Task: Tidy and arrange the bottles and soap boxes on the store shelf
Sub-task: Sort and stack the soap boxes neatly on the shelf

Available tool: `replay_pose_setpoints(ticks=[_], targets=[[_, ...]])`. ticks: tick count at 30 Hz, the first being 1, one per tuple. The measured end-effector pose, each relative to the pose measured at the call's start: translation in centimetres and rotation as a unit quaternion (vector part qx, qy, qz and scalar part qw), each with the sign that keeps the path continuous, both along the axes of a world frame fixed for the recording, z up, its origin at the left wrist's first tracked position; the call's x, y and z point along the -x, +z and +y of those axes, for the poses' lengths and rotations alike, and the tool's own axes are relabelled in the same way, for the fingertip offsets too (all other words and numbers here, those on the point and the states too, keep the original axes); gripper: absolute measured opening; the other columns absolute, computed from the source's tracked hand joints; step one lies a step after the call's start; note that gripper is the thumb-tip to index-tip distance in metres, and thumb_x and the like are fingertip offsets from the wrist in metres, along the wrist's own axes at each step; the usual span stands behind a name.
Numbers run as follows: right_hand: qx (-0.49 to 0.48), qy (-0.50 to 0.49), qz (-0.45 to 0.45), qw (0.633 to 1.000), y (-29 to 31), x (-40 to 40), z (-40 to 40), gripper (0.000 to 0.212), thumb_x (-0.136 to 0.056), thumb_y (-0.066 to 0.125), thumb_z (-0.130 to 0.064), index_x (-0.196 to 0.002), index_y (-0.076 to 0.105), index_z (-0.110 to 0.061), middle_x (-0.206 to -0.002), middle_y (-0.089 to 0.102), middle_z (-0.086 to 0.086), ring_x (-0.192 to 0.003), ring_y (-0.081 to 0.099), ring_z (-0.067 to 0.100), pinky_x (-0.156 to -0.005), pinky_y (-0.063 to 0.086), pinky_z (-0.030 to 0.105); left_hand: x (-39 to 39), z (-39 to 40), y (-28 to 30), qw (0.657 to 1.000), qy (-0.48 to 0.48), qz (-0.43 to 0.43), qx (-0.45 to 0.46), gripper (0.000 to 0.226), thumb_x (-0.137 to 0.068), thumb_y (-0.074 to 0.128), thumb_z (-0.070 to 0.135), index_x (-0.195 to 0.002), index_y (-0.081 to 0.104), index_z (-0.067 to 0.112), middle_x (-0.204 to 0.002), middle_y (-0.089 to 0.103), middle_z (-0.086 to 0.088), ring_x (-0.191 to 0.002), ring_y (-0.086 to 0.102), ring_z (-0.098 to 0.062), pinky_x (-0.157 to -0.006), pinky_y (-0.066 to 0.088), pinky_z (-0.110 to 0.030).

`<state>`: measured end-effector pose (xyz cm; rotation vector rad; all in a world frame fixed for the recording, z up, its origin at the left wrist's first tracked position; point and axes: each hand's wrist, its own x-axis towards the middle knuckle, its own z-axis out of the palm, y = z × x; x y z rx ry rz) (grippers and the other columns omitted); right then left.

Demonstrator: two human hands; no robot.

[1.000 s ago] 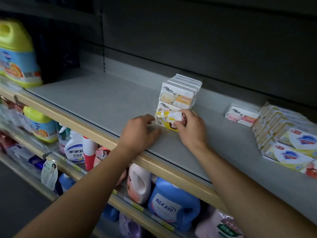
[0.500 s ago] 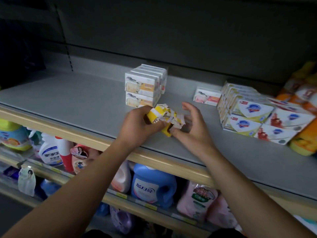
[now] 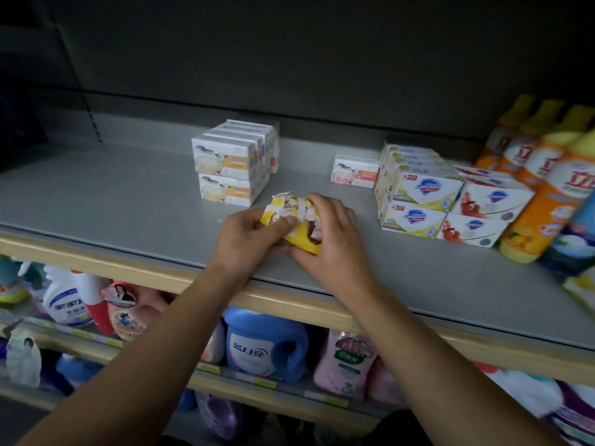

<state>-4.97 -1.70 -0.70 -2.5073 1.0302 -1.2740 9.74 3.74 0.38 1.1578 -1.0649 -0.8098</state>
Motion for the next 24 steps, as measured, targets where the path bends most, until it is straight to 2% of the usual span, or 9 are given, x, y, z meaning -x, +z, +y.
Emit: replay_pose_setpoints(ticks=[2,4,7,9,10,13,16,18,24], targets=[[-0.003,-0.012,-0.010,1.000,0.6,1.7,0.1,0.078,-0.067,0.088,-0.034,-0.133,0.053,-0.013,-0.126,0.055,0.004,-0.111,0.053,0.026,-0.092,0.048,0.038,1.5,-0.4,0.6,0.999,-0.025,0.022,-0.011,0.019,-0.089,0.068,0.025,-0.077,0.076,0.012,-0.081,0.074,-0.014,-0.071,0.070,-0.020,-0.063,0.058,-0.027],[-0.021,-0.029,-0.013,0.999,1.2,4.3,0.1,0.077,-0.065,0.087,-0.038,-0.131,0.055,-0.014,-0.124,0.057,0.004,-0.109,0.057,0.018,-0.092,0.048,0.031,3.3,-0.8,1.2,0.998,-0.056,0.036,-0.020,0.029,-0.092,0.062,0.032,-0.078,0.076,0.011,-0.080,0.073,-0.016,-0.069,0.070,-0.021,-0.062,0.058,-0.028],[-0.063,-0.073,-0.039,0.995,2.5,9.1,0.3,0.077,-0.067,0.080,-0.047,-0.135,0.052,-0.024,-0.125,0.057,-0.007,-0.094,0.049,-0.014,-0.082,0.034,0.001,6.9,-1.7,1.5,0.991,-0.115,0.058,-0.045,0.040,-0.099,0.047,0.038,-0.091,0.071,0.007,-0.083,0.072,-0.019,-0.075,0.071,-0.029,-0.070,0.061,-0.037],[-0.081,-0.106,-0.073,0.988,3.3,12.7,0.6,0.076,-0.068,0.072,-0.055,-0.136,0.048,-0.033,-0.125,0.055,-0.016,-0.089,0.047,-0.027,-0.076,0.033,-0.006,9.9,-2.6,1.3,0.991,-0.126,0.001,-0.052,0.038,-0.101,0.045,0.033,-0.095,0.069,0.004,-0.089,0.073,-0.018,-0.083,0.070,-0.033,-0.076,0.059,-0.038],[-0.084,-0.129,-0.083,0.985,3.6,14.6,0.7,0.075,-0.068,0.068,-0.059,-0.136,0.047,-0.037,-0.124,0.055,-0.018,-0.088,0.047,-0.029,-0.074,0.033,-0.006,11.3,-3.1,1.0,0.989,-0.116,-0.081,-0.042,0.034,-0.100,0.047,0.029,-0.095,0.070,0.004,-0.091,0.073,-0.018,-0.087,0.068,-0.033,-0.080,0.056,-0.039],[-0.070,-0.214,-0.073,0.972,4.5,20.4,1.2,0.070,-0.073,0.066,-0.059,-0.136,0.048,-0.036,-0.122,0.054,-0.018,-0.089,0.050,-0.016,-0.072,0.032,-0.005,15.1,-4.2,-0.1,0.925,-0.117,-0.362,0.006,0.028,-0.096,0.054,0.033,-0.102,0.071,0.012,-0.102,0.072,-0.009,-0.097,0.065,-0.024,-0.090,0.048,-0.035],[-0.054,-0.298,-0.044,0.952,5.0,26.2,1.3,0.062,-0.080,0.069,-0.051,-0.136,0.050,-0.034,-0.125,0.061,-0.002,-0.103,0.059,0.009,-0.083,0.041,0.020,17.7,-4.8,-1.3,0.824,-0.139,-0.549,-0.012,0.067,-0.084,0.036,0.064,-0.128,0.060,0.020,-0.129,0.063,-0.005,-0.121,0.055,-0.022,-0.102,0.042,-0.032],[-0.046,-0.349,-0.022,0.936,5.1,29.7,1.4,0.058,-0.082,0.068,-0.049,-0.135,0.051,-0.032,-0.121,0.063,0.008,-0.108,0.060,0.024,-0.083,0.042,0.030,18.4,-5.5,-2.2,0.760,-0.135,-0.636,-0.010,0.083,-0.076,0.021,0.070,-0.137,0.051,0.023,-0.146,0.049,-0.003,-0.136,0.042,-0.020,-0.111,0.033,-0.036],[-0.041,-0.451,0.040,0.891,5.2,35.3,0.9,0.057,-0.084,0.067,-0.054,-0.130,0.054,-0.022,-0.112,0.062,0.019,-0.104,0.058,0.039,-0.082,0.047,0.041,18.0,-5.8,-3.1,0.770,-0.126,-0.625,-0.003,0.098,-0.066,0.011,0.079,-0.142,0.046,0.029,-0.154,0.037,0.000,-0.142,0.033,-0.018,-0.117,0.024,-0.037]])
